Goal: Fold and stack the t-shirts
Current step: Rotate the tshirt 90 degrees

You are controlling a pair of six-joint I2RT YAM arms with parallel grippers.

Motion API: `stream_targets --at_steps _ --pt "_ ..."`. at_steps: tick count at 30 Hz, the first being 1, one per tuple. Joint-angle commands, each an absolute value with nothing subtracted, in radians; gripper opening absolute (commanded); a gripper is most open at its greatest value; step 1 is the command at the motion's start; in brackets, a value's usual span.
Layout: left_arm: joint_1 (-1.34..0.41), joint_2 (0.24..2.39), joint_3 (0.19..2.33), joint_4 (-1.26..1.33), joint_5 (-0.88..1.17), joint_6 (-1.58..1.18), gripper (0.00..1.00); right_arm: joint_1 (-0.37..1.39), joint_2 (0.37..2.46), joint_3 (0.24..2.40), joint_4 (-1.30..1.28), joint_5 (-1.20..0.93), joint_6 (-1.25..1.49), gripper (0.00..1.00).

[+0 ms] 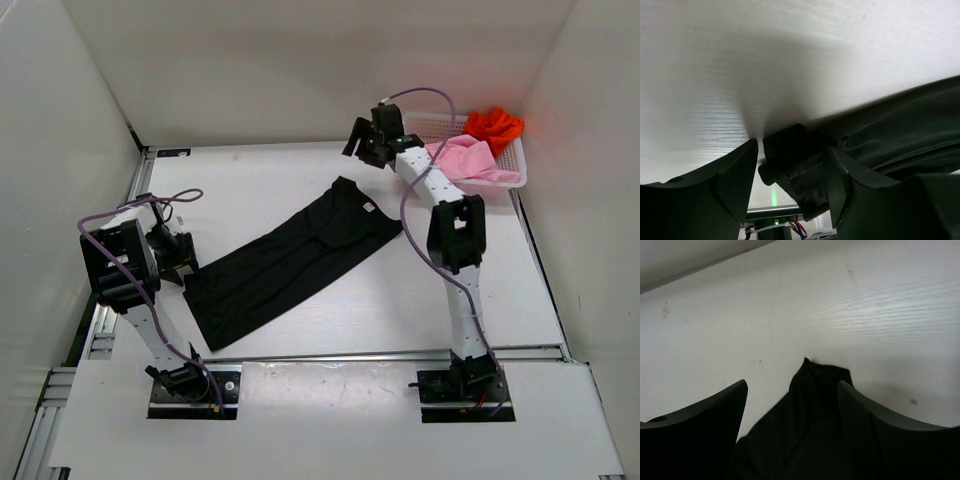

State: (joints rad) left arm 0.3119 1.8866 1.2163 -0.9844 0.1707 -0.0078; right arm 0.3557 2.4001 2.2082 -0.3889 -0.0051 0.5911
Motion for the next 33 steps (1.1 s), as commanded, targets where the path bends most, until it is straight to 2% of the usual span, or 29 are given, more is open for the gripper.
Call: stream_targets --at_steps 1,3,5,7,10,11,12,14,18,28,30,31,33 --pt "0.311 1.842 1.204 -0.934 0.187 0.0 0.65 0.353 2.177 2.131 -0.486 0.133 0.489 0.77" --pt "0.311 1.842 1.204 -0.934 0.187 0.0 0.65 0.353 2.068 2.056 -0.549 0.208 0.489 0.78" --pt "0.311 1.842 1.215 -0.934 0.187 0.0 0.65 0.353 1.946 1.883 -0.561 0.218 0.518 0.78" --pt "0.311 1.852 1.227 -0.934 0.187 0.0 0.65 0.353 1.84 1.689 -0.561 0.187 0.56 0.74" --pt "0.311 1.862 1.236 -0.934 0.178 0.0 0.65 0.353 1.748 1.512 -0.561 0.137 0.638 0.66" --pt "0.311 1.862 1.236 -0.934 0.178 0.0 0.65 0.353 1.735 1.415 -0.561 0.137 0.664 0.63" --pt "0.311 1.852 1.236 -0.934 0.178 0.0 0.65 0.353 1.735 1.376 -0.561 0.127 0.717 0.59" --pt "0.311 1.842 1.227 -0.934 0.178 0.0 0.65 0.344 1.735 1.304 -0.552 0.117 0.765 0.56" --pt "0.311 1.809 1.207 -0.934 0.178 0.0 0.7 0.344 1.848 1.321 -0.541 0.097 0.847 0.54" --pt "0.311 1.752 1.198 -0.983 0.178 0.0 0.71 0.334 2.097 1.526 -0.638 0.13 0.965 0.53" --pt "0.311 1.732 1.21 -0.992 0.187 0.0 0.75 0.315 2.166 1.607 -0.657 0.1 0.976 0.46" --pt "0.311 1.732 1.21 -1.005 0.201 0.0 0.78 0.314 2.187 1.643 -0.657 0.048 0.944 0.32" --pt "0.311 1.703 1.221 -1.015 0.213 0.0 0.82 0.324 2.255 1.772 -0.657 0.019 0.911 0.21"
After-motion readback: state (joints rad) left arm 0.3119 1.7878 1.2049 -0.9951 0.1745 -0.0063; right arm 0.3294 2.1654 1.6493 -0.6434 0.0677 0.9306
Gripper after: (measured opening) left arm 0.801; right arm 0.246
